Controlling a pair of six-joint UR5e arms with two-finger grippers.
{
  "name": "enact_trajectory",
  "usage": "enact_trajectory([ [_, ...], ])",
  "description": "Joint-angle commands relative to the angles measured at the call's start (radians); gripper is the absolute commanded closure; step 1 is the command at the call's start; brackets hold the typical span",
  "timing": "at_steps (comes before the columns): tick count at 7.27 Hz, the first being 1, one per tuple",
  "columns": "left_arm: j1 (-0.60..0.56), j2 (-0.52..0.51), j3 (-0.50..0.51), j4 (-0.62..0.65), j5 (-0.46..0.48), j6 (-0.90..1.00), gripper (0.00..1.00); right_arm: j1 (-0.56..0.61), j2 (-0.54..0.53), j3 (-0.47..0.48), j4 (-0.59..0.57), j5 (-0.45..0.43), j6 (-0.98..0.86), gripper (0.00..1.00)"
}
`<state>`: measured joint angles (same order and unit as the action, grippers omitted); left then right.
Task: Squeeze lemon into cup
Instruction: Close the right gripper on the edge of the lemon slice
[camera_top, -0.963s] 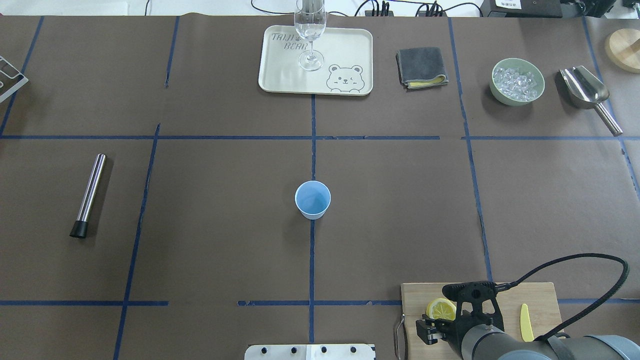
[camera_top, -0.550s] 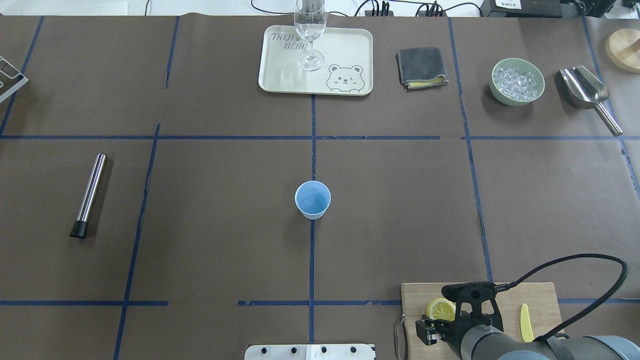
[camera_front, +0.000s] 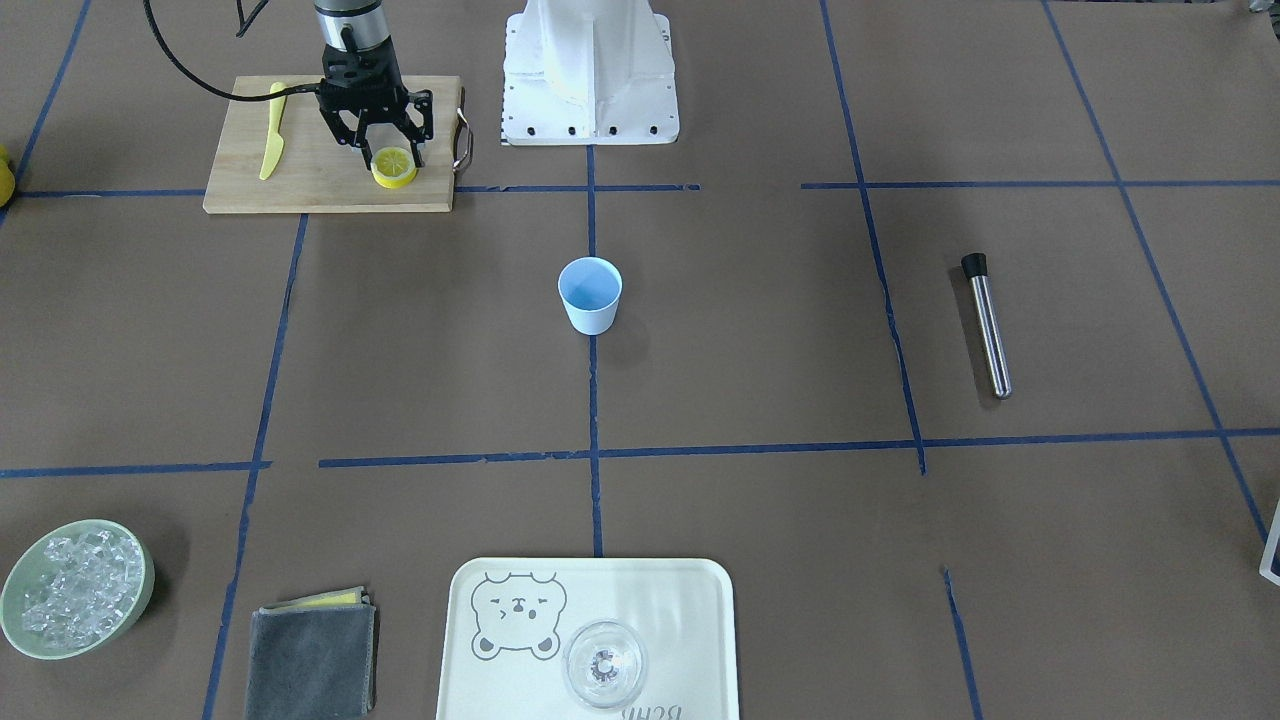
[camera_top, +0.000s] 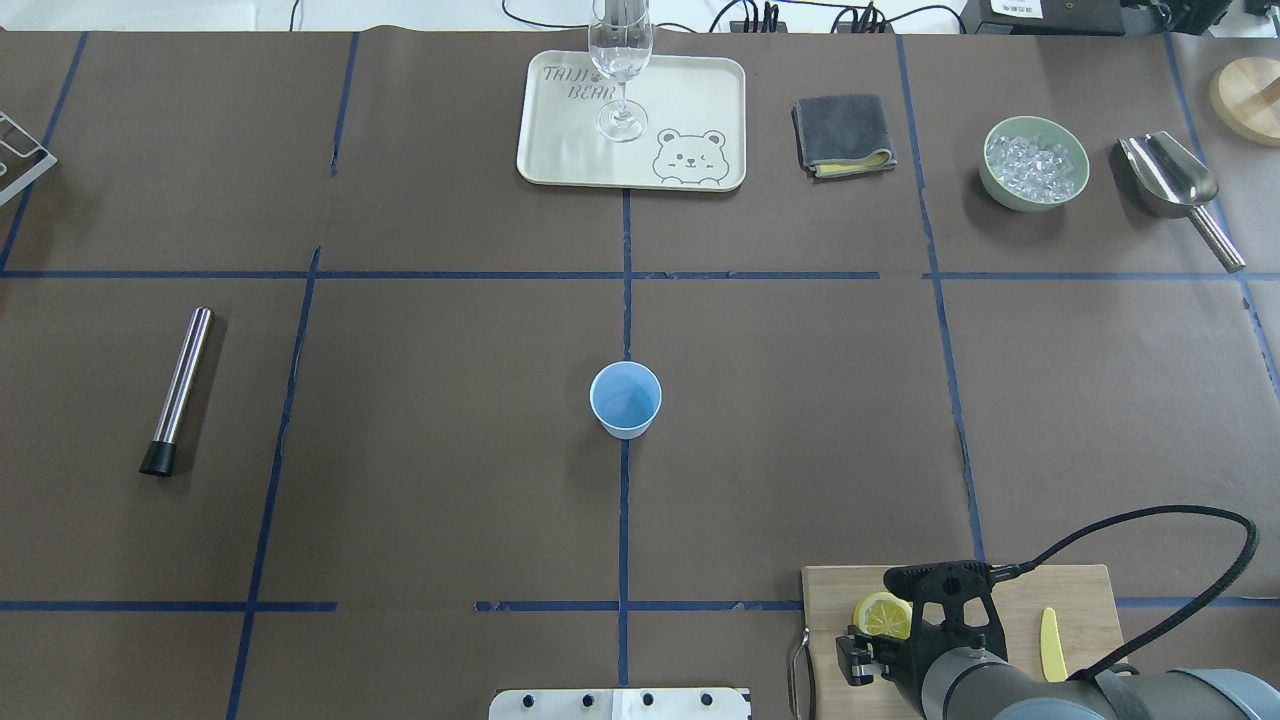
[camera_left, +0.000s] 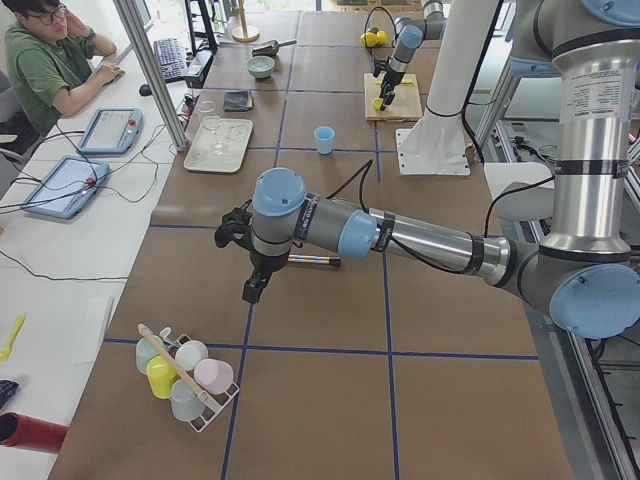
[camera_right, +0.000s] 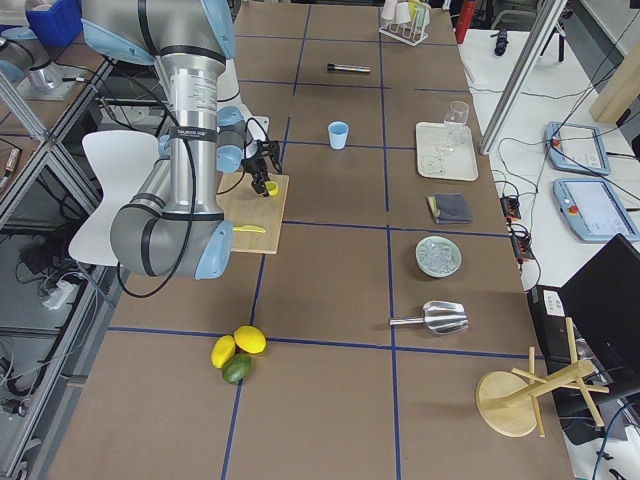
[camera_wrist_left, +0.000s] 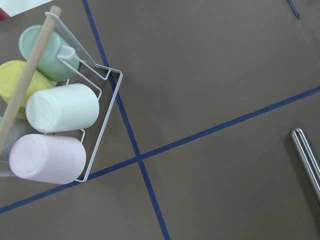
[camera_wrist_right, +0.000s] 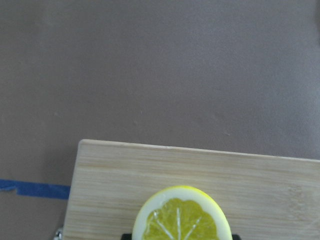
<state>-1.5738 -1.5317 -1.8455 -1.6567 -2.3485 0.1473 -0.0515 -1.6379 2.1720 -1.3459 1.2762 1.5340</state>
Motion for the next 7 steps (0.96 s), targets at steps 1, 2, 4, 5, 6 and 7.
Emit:
enact_trajectory([
  [1,0.0,0.001,-0.001,0.0,0.0,0.0,0.0,0.001,0.003,0.003,0.001,0.0,0.0,0.51],
  [2,0.0,0.001,-0.001,0.0,0.0,0.0,0.0,0.005,0.003,0.005,0.001,0.0,0.0,0.52],
  [4,0.0,-0.001,0.0,0.0,0.0,0.0,0.0,0.015,0.001,0.023,-0.001,0.002,0.0,0.52],
  [5,0.0,-0.001,0.0,0.0,0.0,0.0,0.0,0.027,0.001,0.029,0.001,0.0,0.0,0.52],
  [6,0.0,-0.001,0.002,0.0,0.0,0.0,0.0,0.033,0.001,0.043,-0.001,0.002,0.0,0.52],
  [7,0.0,-0.001,0.0,0.0,0.0,-0.002,0.0,0.042,0.001,0.063,-0.001,0.002,0.0,0.52],
])
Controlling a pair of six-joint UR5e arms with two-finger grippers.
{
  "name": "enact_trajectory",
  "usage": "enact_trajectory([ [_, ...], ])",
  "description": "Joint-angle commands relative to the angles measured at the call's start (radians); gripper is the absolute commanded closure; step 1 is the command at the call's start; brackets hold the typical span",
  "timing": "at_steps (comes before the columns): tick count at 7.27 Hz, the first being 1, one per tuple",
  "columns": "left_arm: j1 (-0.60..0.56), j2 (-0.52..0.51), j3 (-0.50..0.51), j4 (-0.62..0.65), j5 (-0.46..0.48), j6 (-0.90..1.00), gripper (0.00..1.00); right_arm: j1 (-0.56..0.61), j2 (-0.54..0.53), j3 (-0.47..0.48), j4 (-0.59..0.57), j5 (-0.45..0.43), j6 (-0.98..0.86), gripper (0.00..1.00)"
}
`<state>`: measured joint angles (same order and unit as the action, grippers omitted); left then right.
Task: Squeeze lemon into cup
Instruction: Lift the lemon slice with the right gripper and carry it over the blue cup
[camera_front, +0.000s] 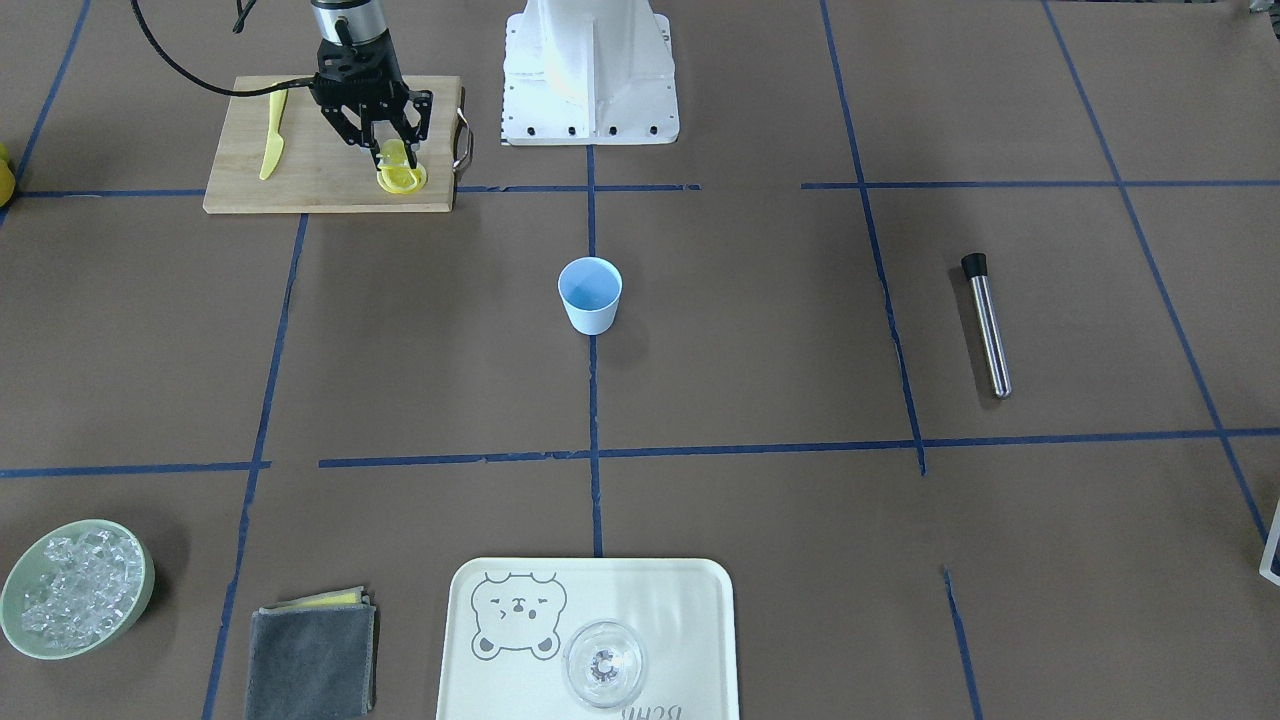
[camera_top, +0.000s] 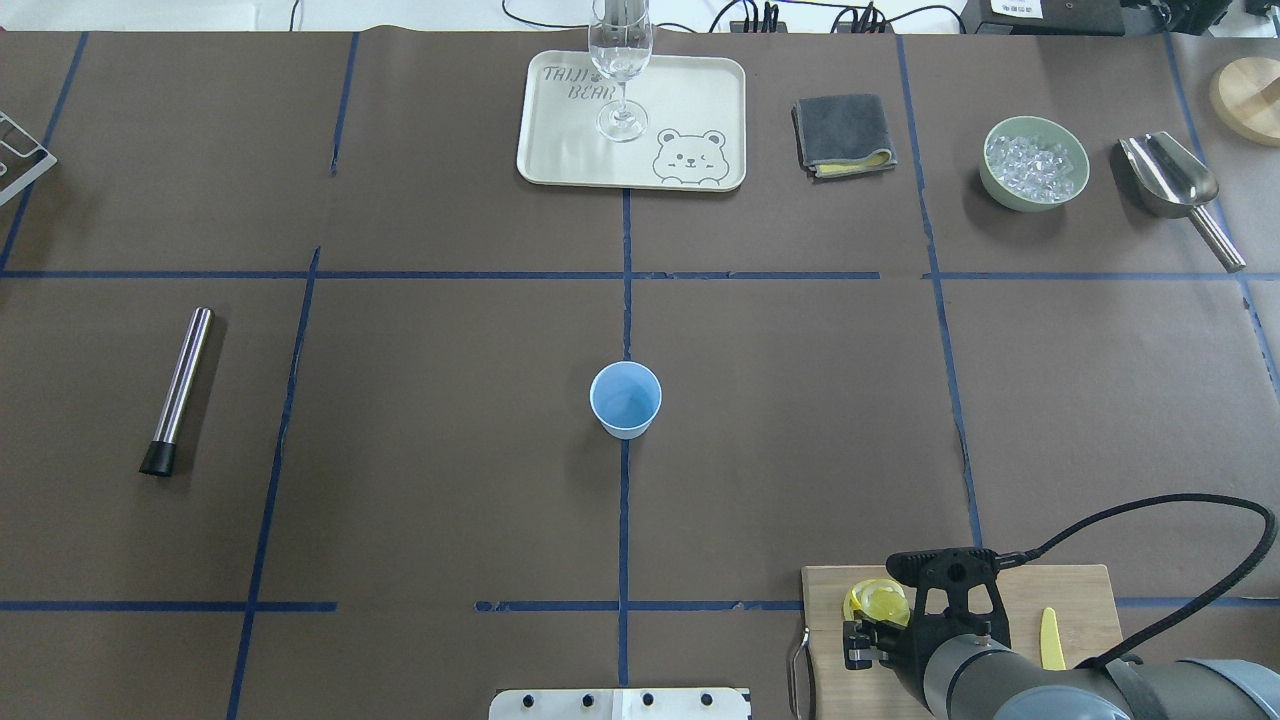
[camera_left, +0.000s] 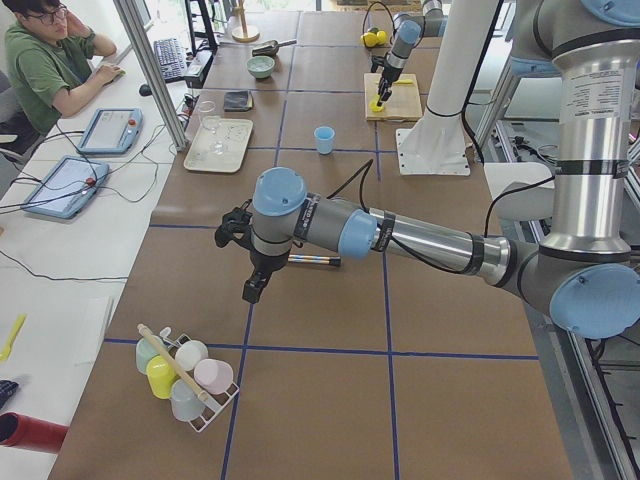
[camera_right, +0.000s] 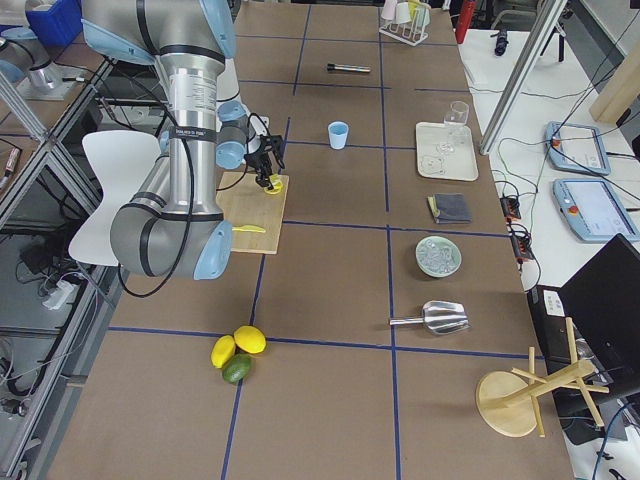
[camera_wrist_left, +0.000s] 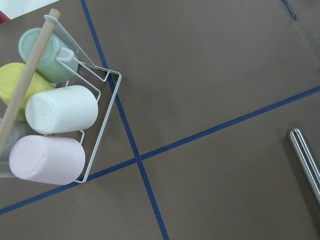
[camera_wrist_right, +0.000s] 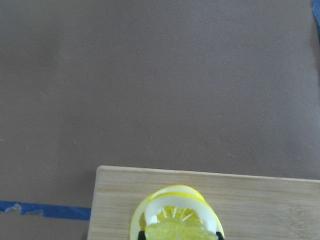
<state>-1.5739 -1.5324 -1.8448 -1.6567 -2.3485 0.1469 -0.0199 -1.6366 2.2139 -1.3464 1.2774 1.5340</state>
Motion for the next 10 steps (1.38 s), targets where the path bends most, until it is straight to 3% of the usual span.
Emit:
enact_trajectory([
  [1,0.002,-0.002,0.001,0.0,0.002,0.0,0.0,0.021,0.0,0.024,0.0,0.002,0.0,0.52],
  [4,0.0,-0.002,0.001,0.0,0.002,0.0,0.0,0.038,0.041,0.065,-0.061,0.007,-0.002,0.52],
  [7,0.0,-0.002,0.001,0.0,0.002,0.0,0.0,0.083,0.303,0.05,-0.32,0.037,-0.005,0.52],
  [8,0.0,-0.002,0.001,0.0,0.002,-0.001,0.0,0.137,0.381,0.047,-0.414,0.106,-0.014,0.52],
  [9,0.0,0.0,-0.001,0.0,0.002,0.0,0.0,0.215,0.517,0.005,-0.516,0.191,-0.021,0.53],
  [10,0.0,0.0,0.001,0.0,0.002,0.0,0.0,0.265,0.617,-0.087,-0.533,0.204,-0.062,0.53],
])
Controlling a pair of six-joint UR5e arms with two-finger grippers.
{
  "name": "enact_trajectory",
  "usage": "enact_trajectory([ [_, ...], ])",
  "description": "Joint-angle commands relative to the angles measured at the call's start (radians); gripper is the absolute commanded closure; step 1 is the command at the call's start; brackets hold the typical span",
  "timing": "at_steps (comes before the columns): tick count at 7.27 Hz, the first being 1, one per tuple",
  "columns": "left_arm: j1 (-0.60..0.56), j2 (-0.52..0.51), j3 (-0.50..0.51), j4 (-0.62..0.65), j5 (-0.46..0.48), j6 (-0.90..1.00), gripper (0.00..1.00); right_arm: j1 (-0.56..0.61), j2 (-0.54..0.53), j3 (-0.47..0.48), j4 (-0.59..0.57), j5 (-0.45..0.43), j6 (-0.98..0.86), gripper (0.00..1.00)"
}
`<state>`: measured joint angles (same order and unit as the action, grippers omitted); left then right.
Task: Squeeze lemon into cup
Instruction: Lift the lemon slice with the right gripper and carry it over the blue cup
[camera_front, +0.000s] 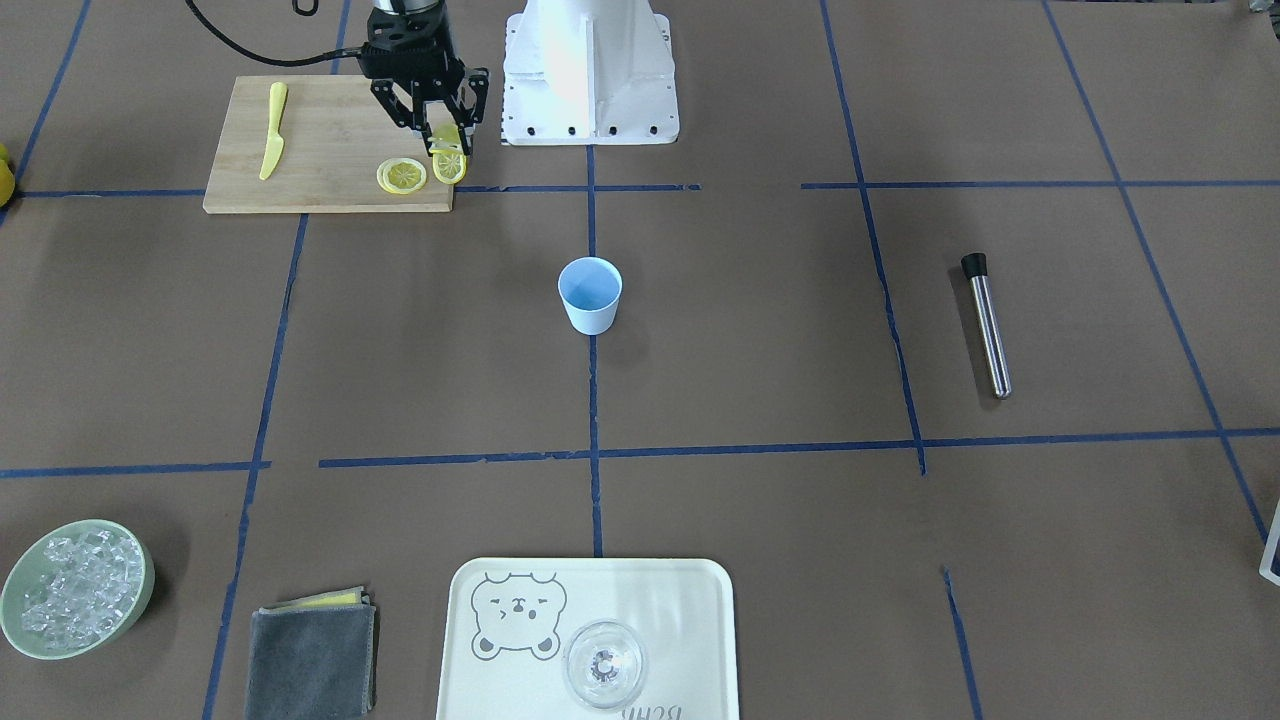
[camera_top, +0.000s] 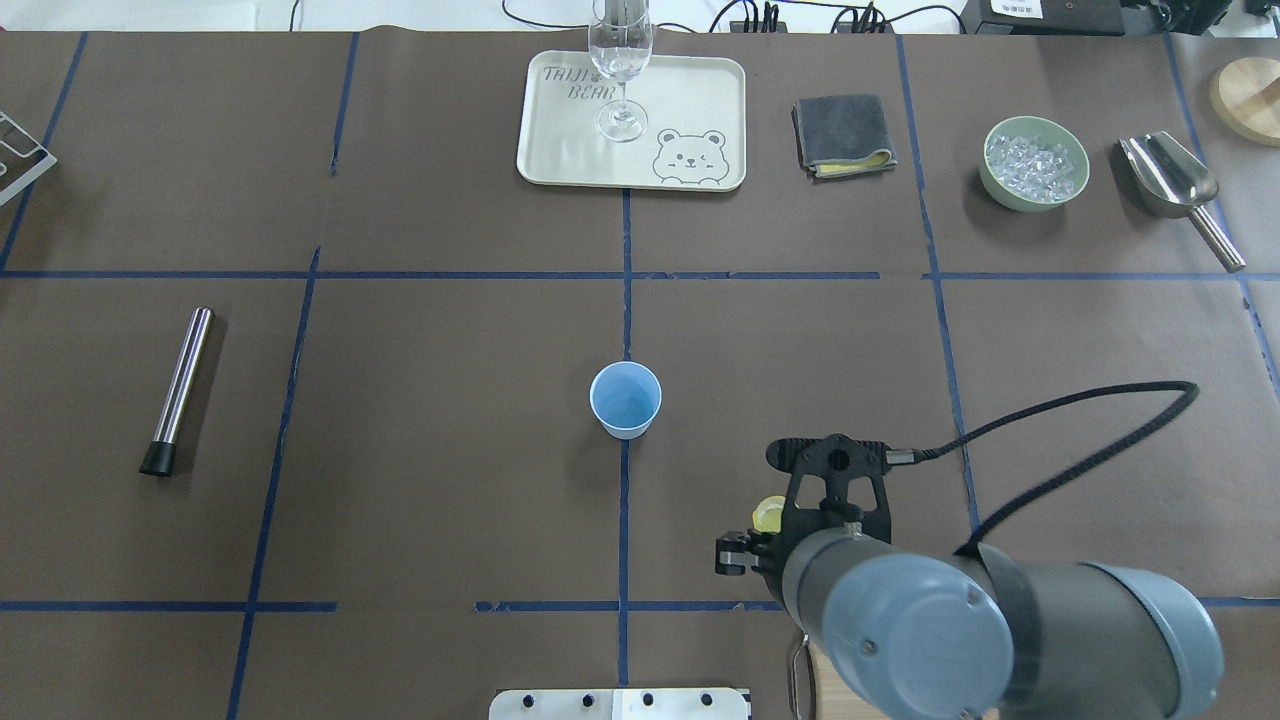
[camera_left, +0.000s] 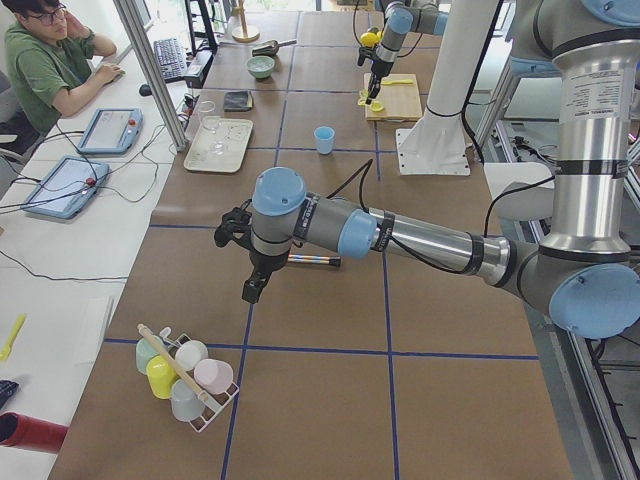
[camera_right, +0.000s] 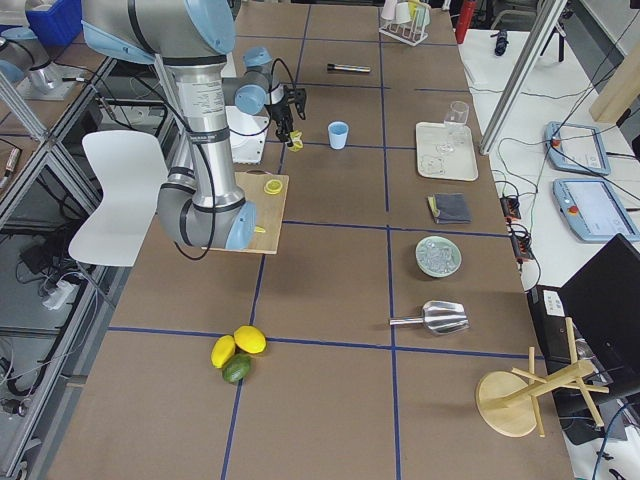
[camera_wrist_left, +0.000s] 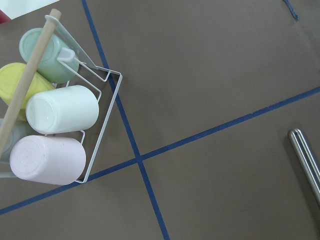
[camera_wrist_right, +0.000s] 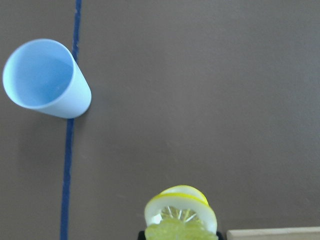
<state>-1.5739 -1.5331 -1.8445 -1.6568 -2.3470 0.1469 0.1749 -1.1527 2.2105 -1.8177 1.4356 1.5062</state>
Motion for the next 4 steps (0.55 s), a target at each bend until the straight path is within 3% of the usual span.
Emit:
enact_trajectory([
  [1,0.002,-0.005,0.013,0.0,0.0,-0.001,0.0,0.113,0.189,-0.144,-0.057,0.058,-0.052,0.54],
  [4,0.002,-0.004,0.018,0.0,0.0,-0.001,0.0,0.199,0.396,-0.363,-0.052,0.092,-0.089,0.55],
])
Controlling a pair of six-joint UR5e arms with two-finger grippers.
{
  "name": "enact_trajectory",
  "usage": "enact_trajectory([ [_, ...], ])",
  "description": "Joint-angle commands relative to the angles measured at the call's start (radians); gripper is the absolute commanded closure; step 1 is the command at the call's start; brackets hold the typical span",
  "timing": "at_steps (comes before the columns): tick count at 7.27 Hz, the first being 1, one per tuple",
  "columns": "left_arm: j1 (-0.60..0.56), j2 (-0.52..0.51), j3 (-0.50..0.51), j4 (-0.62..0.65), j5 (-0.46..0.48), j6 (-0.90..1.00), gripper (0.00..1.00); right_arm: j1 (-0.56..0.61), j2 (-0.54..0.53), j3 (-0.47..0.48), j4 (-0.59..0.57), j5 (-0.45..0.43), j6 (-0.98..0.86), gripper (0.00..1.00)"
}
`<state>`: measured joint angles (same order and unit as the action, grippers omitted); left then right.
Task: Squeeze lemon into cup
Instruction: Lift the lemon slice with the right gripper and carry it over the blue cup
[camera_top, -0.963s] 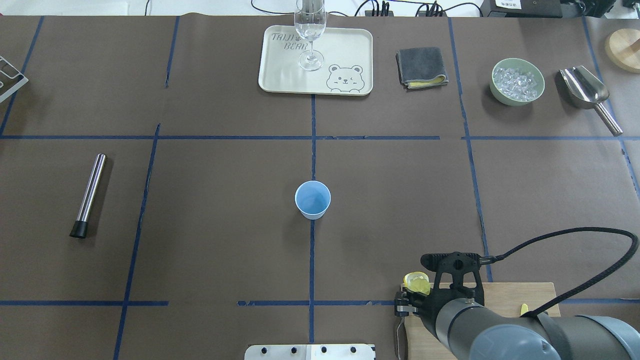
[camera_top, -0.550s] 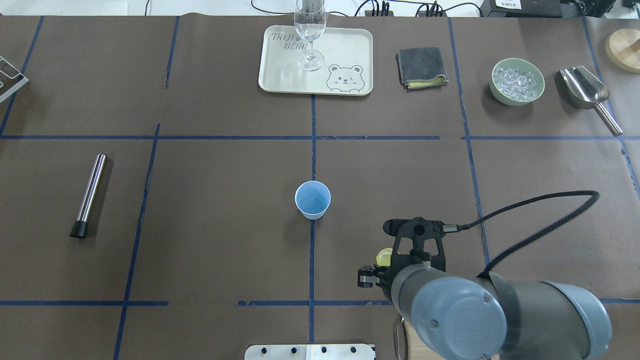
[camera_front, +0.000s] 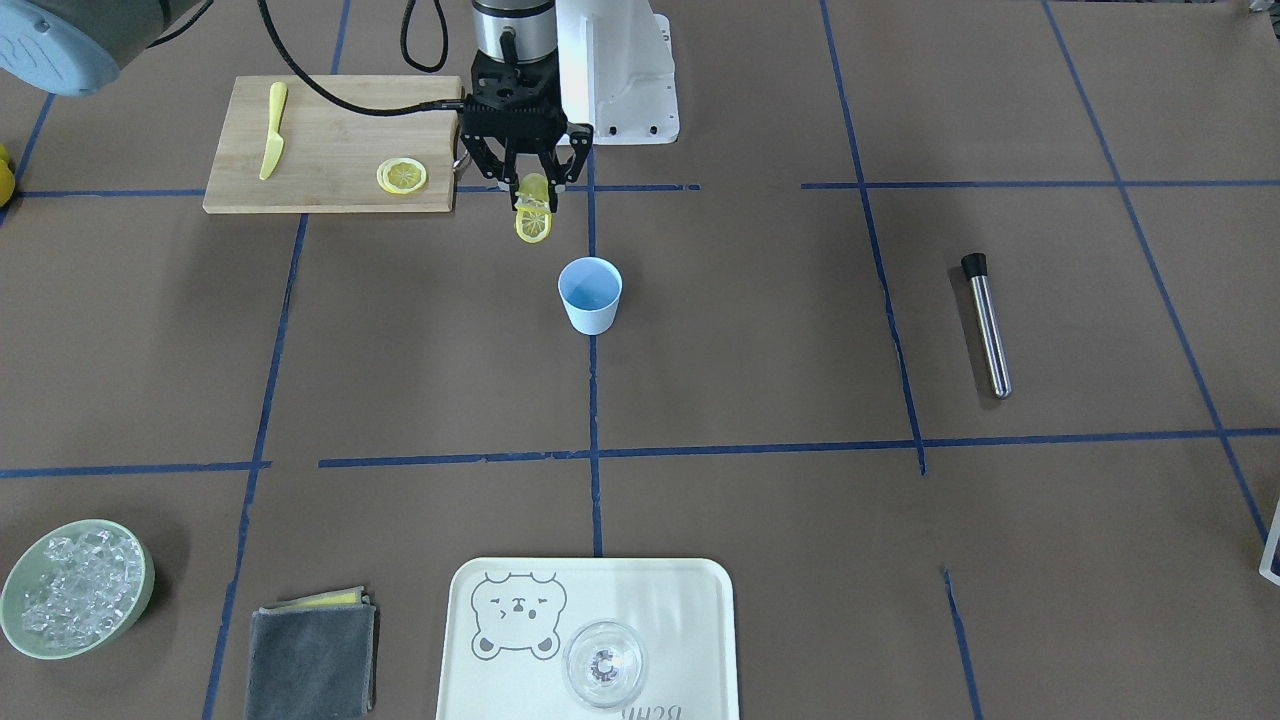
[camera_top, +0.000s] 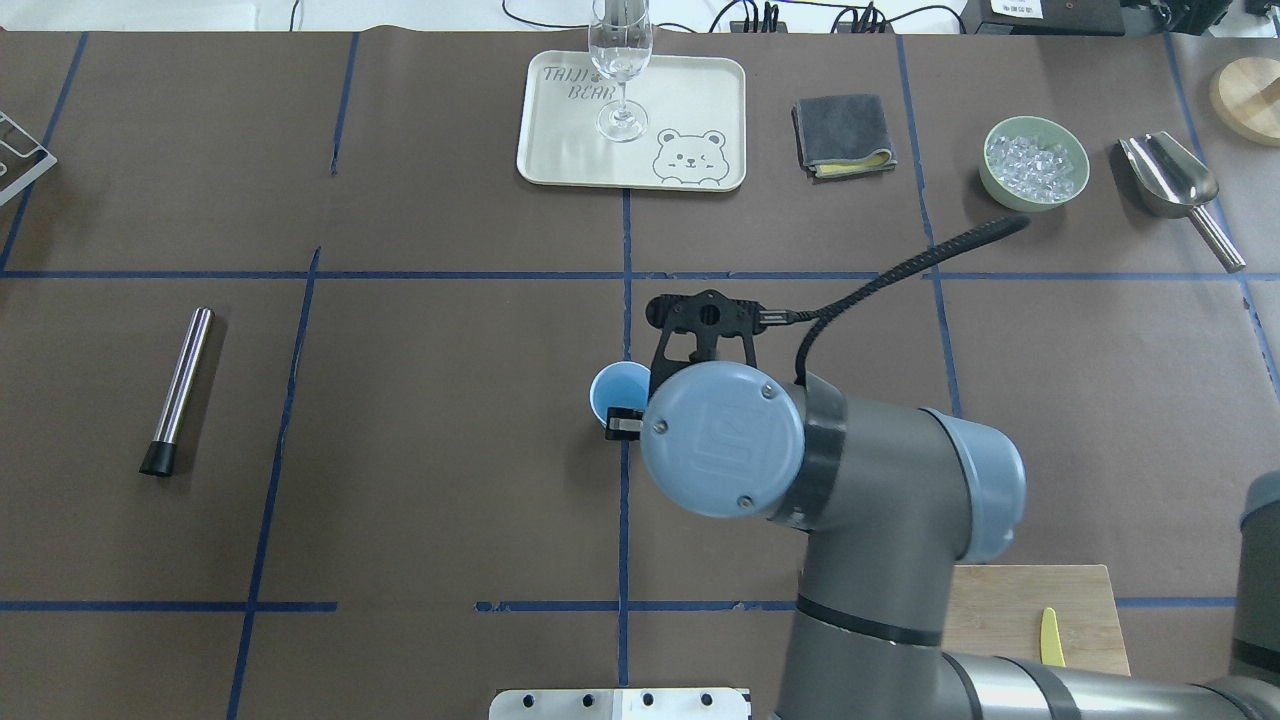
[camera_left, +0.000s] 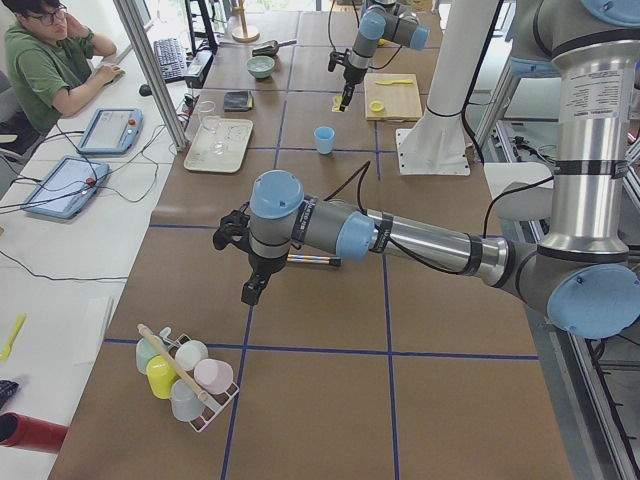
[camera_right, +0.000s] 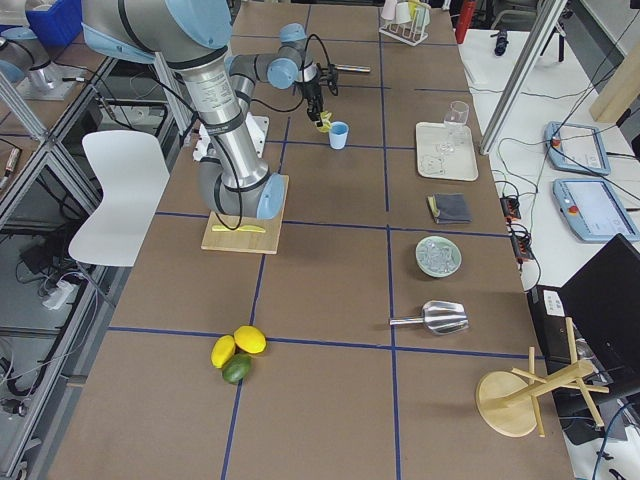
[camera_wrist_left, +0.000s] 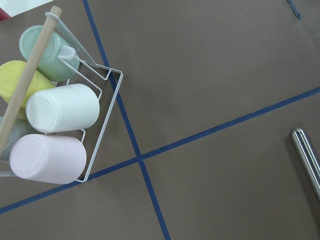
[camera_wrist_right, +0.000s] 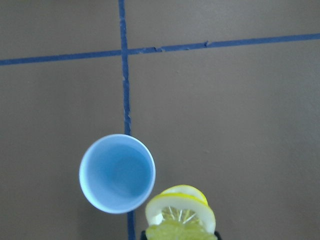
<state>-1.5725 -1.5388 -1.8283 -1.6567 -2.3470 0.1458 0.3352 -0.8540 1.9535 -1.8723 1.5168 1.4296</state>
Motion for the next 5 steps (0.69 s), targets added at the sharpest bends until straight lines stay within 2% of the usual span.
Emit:
enact_trajectory([
  [1,0.0,0.005,0.001,0.0,0.0,0.0,0.0,0.062,0.163,-0.198,0.005,0.026,-0.029,0.55],
  [2,0.0,0.006,0.001,0.0,0.0,0.0,0.0,0.07,0.191,-0.276,0.051,0.026,-0.038,0.55],
  [5,0.0,0.005,0.003,0.0,0.0,0.0,0.0,0.067,0.161,-0.303,0.071,0.066,-0.038,0.54],
])
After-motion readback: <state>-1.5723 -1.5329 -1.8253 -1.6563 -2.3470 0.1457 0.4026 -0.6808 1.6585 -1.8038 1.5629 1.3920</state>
